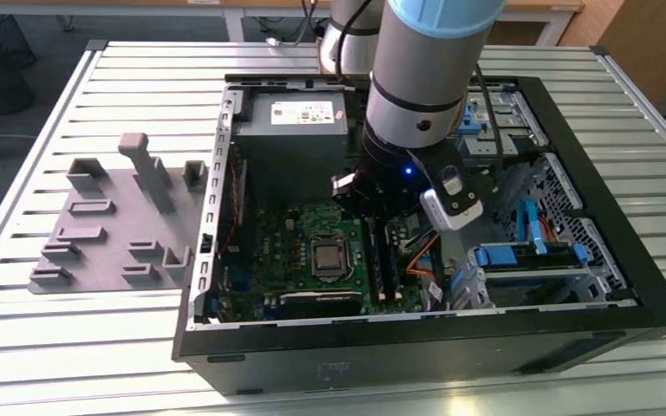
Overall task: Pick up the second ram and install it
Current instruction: 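Press down the second ram until it locks into place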
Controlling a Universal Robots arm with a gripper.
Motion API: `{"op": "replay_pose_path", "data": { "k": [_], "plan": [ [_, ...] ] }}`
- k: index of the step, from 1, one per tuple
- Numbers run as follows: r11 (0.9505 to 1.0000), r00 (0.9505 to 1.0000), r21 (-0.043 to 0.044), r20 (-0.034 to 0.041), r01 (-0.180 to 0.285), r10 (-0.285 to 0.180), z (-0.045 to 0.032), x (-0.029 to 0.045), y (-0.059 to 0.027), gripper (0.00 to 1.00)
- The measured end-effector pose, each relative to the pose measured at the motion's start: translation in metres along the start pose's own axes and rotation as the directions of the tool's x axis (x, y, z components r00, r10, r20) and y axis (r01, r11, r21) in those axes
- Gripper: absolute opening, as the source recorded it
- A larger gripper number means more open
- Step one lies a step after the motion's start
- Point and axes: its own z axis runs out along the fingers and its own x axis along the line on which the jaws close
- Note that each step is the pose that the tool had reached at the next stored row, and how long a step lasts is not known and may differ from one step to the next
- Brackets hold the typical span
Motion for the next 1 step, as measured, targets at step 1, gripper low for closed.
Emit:
{"op": "replay_pose_path", "data": {
  "k": [1],
  "plan": [
    [1.0, 1.0, 0.0, 0.0, 0.0, 0.0, -0.0001, 0.0, 0.0, 0.11]
  ]
}}
